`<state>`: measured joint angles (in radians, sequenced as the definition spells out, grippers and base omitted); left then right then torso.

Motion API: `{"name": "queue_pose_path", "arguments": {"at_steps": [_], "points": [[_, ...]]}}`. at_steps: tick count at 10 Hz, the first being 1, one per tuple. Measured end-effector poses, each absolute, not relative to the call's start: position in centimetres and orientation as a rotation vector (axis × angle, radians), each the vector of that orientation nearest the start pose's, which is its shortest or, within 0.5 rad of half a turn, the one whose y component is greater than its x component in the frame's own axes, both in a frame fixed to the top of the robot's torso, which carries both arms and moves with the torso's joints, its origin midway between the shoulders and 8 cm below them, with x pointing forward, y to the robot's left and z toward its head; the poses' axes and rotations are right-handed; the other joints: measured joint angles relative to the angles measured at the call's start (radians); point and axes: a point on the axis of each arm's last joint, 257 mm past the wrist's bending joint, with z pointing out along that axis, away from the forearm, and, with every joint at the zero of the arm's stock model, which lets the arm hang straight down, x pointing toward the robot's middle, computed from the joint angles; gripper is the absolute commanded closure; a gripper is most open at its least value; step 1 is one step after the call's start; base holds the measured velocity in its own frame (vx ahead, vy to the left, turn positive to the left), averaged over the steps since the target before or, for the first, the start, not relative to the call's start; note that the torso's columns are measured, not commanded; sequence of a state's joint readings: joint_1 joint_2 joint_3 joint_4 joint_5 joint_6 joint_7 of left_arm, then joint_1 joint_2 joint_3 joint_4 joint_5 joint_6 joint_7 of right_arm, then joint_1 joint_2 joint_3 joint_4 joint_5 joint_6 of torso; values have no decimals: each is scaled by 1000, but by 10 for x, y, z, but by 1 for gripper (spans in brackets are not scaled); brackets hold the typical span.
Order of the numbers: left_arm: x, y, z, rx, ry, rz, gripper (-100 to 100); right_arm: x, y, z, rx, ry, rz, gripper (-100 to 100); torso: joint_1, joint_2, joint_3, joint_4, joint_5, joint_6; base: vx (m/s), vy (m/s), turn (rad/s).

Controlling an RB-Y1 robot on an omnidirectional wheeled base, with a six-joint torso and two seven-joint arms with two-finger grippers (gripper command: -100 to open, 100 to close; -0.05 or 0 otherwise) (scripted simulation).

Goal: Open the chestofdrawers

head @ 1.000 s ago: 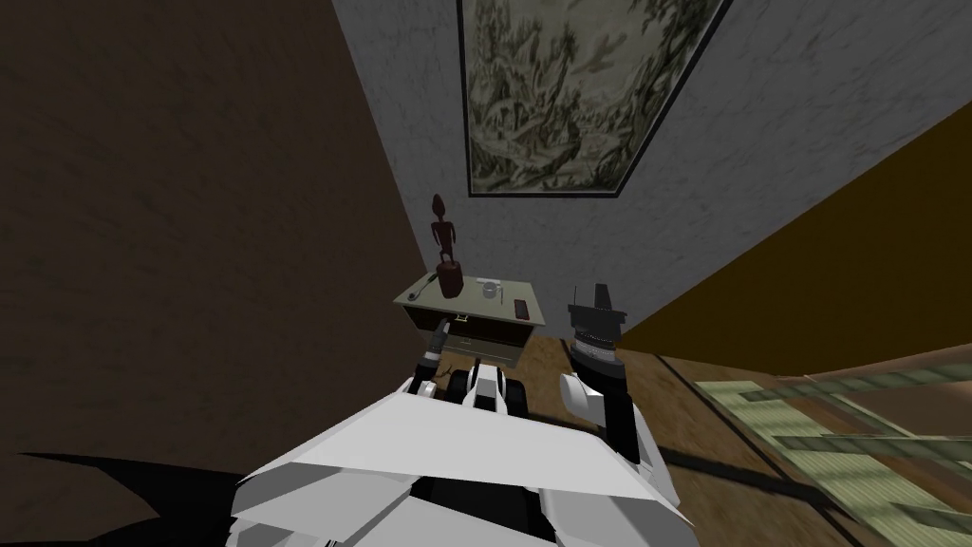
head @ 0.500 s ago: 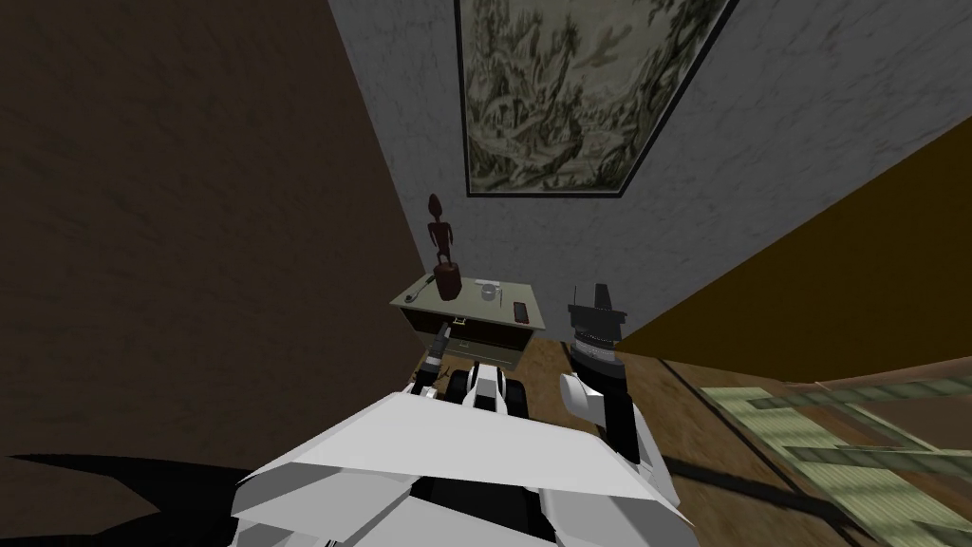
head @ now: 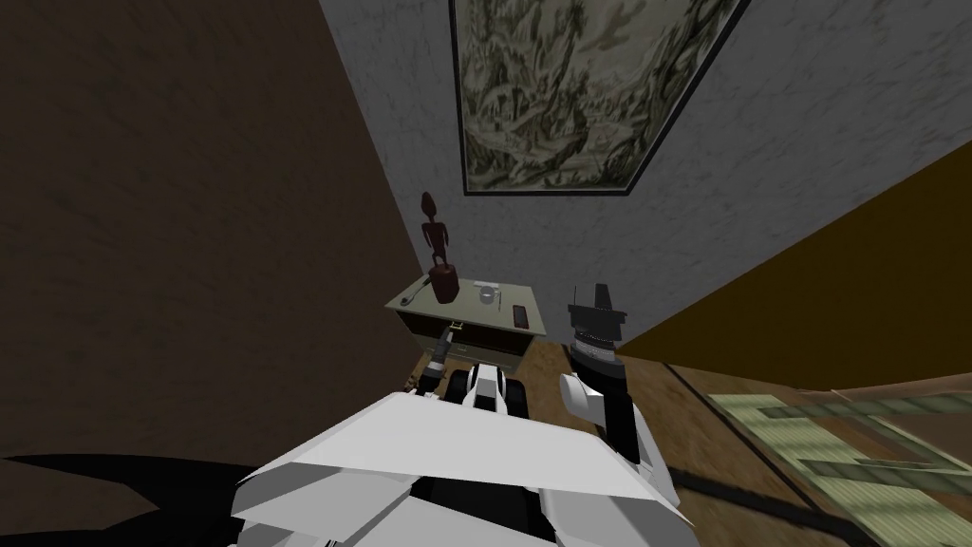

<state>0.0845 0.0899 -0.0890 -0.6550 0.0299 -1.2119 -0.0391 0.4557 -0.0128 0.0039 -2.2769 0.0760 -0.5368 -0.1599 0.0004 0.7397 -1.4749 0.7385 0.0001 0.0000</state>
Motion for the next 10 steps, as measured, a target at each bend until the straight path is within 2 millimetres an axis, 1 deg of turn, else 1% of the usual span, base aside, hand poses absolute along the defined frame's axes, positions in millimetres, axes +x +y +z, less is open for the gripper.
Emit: {"name": "queue_pose_path", "arguments": {"at_steps": [2,3,5,7,8,9,10], "points": [[369,227,-380,-983,1123,-1275,-100,343,-261,43,600,581,1441,0,0,-2,-1,-1,0,0,31,-7,8],[369,226,-381,-986,1122,-1277,-100,343,-261,43,600,581,1441,0,0,-1,-1,0,0,0,-5,-5,13],[386,225,-373,-980,1120,-1281,-100,343,-261,43,600,581,1441,0,-1,0,0,0,0,0,-11,-9,11],[397,226,-371,-983,1125,-1280,-100,343,-261,43,600,581,1441,0,0,-1,-1,0,0,0,-9,-4,4],[397,226,-371,-984,1126,-1280,100,343,-261,43,600,581,1441,0,0,-2,-1,-1,0,0,5,3,-16],[393,226,-376,-988,1128,-1277,100,343,-261,43,600,581,1441,0,0,-2,-2,-1,0,0,13,11,-10],[388,226,-370,-971,1111,-1288,100,343,-261,43,600,581,1442,0,2,-7,-2,-6,3,0,15,9,-26]]}}
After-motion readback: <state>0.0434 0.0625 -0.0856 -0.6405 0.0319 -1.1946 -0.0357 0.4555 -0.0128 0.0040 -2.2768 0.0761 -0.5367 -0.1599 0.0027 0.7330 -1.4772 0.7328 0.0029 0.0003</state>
